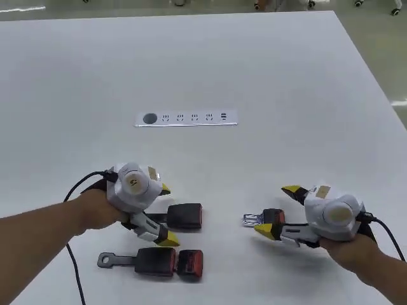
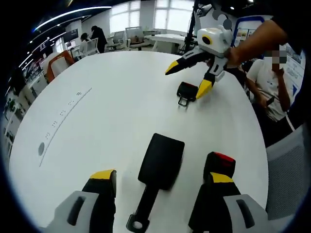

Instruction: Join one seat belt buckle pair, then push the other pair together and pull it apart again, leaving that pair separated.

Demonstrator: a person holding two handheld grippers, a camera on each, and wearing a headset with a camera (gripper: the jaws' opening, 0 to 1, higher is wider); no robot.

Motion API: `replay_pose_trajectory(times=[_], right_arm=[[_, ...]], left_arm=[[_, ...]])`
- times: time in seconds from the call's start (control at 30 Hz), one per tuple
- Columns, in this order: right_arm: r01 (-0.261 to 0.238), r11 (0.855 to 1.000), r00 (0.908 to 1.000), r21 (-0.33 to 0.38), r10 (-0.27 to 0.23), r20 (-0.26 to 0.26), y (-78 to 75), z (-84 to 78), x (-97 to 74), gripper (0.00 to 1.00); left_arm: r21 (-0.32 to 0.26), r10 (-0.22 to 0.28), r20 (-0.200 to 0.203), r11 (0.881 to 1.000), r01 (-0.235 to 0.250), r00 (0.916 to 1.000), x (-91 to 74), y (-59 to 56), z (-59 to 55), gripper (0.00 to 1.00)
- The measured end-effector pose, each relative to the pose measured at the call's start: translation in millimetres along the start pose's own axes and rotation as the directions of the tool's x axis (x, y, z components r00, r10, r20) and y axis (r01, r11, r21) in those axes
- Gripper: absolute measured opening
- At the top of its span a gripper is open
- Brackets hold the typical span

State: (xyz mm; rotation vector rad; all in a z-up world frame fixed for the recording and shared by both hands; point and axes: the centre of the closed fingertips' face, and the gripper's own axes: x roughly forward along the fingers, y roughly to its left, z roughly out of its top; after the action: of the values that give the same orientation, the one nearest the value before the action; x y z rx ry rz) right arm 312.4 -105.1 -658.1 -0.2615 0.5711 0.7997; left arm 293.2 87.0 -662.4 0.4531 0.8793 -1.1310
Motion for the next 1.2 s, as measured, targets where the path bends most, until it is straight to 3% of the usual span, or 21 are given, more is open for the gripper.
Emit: replay_pose_trajectory(times=[0.1, 0.17, 0.23, 0.3, 0.33, 0.43, 0.57, 0.7, 0.77, 0.8, 0.83, 0.93, 1.0, 1.03, 1.1, 1.2], right_arm=[[0.061, 0.997, 0.9972, 0.051, -0.063, 0.040, -0.8, 7.8, -6.6, 0.74], [0.100, 0.991, 0.9931, 0.086, -0.105, 0.053, 0.2, 13.9, -12.8, 0.78], [0.137, 0.983, 0.9882, 0.120, -0.144, 0.053, -0.6, 14.8, -17.4, 0.79], [0.156, 0.978, 0.9834, 0.139, -0.167, 0.071, -0.3, 17.4, -20.2, 0.83], [0.161, 0.976, 0.9819, 0.148, -0.174, 0.075, 2.0, 18.7, -22.2, 0.85], [0.181, 0.971, 0.9780, 0.153, -0.194, 0.076, 9.3, 25.0, -30.9, 0.88], [0.209, 0.959, 0.9681, 0.190, -0.230, 0.099, 13.9, 33.8, -40.8, 0.88], [0.226, 0.956, 0.9619, 0.188, -0.249, 0.113, 23.8, 39.8, -48.4, 0.89], [0.234, 0.952, 0.9557, 0.199, -0.263, 0.133, 29.0, 42.8, -52.0, 0.89], [0.243, 0.947, 0.9478, 0.209, -0.277, 0.157, 30.3, 46.9, -55.5, 0.88], [0.247, 0.947, 0.9458, 0.208, -0.282, 0.161, 34.1, 48.6, -60.6, 0.89], [0.244, 0.949, 0.9482, 0.198, -0.277, 0.156, 46.1, 52.1, -67.5, 0.93], [0.248, 0.949, 0.9463, 0.197, -0.280, 0.161, 49.2, 53.2, -71.5, 0.92], [0.251, 0.947, 0.9445, 0.200, -0.285, 0.163, 55.6, 54.2, -75.9, 0.93], [0.254, 0.947, 0.9436, 0.198, -0.287, 0.165, 59.7, 53.5, -77.9, 0.93], [0.259, 0.947, 0.9411, 0.192, -0.292, 0.170, 68.1, 53.0, -83.7, 0.93]], left_arm=[[-0.043, 0.044, 0.040, 0.998, -0.042, 0.9983, -9.5, 4.2, -0.2, 0.87], [-0.068, 0.070, 0.059, 0.996, -0.066, 0.9958, -20.8, 2.4, 7.1, 0.91], [-0.113, 0.097, 0.082, 0.990, -0.088, 0.9919, -24.6, 4.4, 4.5, 0.92], [-0.158, 0.135, 0.133, 0.981, -0.113, 0.9819, -34.9, 4.1, 13.7, 0.94], [-0.171, 0.146, 0.155, 0.978, -0.120, 0.9770, -36.6, 5.3, 12.8, 0.97], [-0.189, 0.174, 0.172, 0.972, -0.140, 0.9697, -48.6, 3.5, 10.5, 1.00], [-0.250, 0.239, 0.217, 0.951, -0.183, 0.9464, -72.2, 1.7, 14.4, 1.00], [-0.270, 0.261, 0.248, 0.943, -0.193, 0.9330, -85.4, -2.8, 6.4, 1.00], [-0.281, 0.279, 0.299, 0.940, -0.196, 0.9123, -95.2, -7.7, 9.0, 1.00], [-0.293, 0.291, 0.305, 0.935, -0.202, 0.9067, -100.5, -8.5, 5.3, 1.00], [-0.310, 0.298, 0.310, 0.929, -0.201, 0.9030, -103.8, -9.5, 3.1, 1.00], [-0.348, 0.333, 0.335, 0.913, -0.213, 0.8813, -119.5, -14.3, -0.2, 1.00], [-0.384, 0.353, 0.362, 0.900, -0.207, 0.8625, -126.4, -16.4, -6.3, 1.00], [-0.386, 0.356, 0.372, 0.899, -0.207, 0.8572, -131.1, -20.0, -10.7, 1.00], [-0.382, 0.368, 0.366, 0.897, -0.223, 0.8546, -135.6, -22.0, -17.9, 1.00], [-0.404, 0.384, 0.376, 0.887, -0.223, 0.8433, -145.1, -38.6, -24.3, 1.00]])
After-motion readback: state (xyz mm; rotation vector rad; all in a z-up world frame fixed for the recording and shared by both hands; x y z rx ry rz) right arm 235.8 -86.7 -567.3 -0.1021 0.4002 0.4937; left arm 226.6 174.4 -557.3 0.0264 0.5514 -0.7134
